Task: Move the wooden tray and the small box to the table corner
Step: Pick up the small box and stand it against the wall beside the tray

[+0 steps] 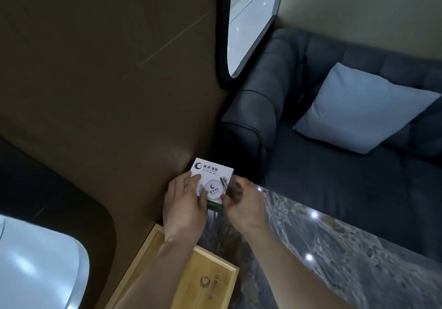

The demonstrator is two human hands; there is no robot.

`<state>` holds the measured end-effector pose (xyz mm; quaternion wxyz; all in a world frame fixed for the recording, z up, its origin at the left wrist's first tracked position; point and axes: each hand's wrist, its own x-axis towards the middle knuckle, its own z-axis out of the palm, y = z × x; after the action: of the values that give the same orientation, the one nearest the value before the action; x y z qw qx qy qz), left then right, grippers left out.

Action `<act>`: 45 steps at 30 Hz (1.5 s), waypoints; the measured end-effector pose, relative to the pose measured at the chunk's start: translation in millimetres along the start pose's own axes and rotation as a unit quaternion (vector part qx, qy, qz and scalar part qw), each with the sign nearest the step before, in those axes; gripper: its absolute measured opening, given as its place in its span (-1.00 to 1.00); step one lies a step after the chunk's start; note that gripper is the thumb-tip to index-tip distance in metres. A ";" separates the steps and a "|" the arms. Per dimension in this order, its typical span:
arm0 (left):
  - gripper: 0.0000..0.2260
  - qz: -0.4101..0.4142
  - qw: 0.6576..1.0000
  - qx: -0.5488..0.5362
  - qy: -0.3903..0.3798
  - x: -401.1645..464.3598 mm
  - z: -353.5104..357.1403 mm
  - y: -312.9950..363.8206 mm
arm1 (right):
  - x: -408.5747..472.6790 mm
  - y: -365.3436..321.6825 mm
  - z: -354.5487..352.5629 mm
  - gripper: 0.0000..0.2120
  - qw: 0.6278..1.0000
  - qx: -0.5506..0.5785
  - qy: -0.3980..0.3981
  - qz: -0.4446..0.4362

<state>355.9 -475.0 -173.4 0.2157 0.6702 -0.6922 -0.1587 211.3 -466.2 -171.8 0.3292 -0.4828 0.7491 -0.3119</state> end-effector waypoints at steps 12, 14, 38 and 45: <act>-0.49 0.039 0.995 0.053 -0.069 2.1 3.9 -3.3 | 11.5 -8.0 -6.8 -0.53 0.952 -0.245 -0.100 -0.155; -0.49 0.039 0.994 0.063 -0.082 3.8 4.6 -3.7 | 10.1 -8.6 -4.0 -0.51 0.951 -0.244 -0.110 -0.153; -0.50 0.053 0.990 0.070 -0.110 13.0 13.7 -9.5 | 4.7 -12.3 1.2 -0.34 0.968 -0.163 -0.145 -0.123; -0.52 0.054 0.985 0.104 -0.124 15.0 9.7 -8.4 | 6.3 -12.5 2.7 -0.33 0.968 -0.164 -0.145 -0.120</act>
<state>358.0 -491.1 -184.6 0.0656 0.6258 -0.7614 -0.1558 217.9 -476.6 -164.7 0.3108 -0.6566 0.6710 -0.1483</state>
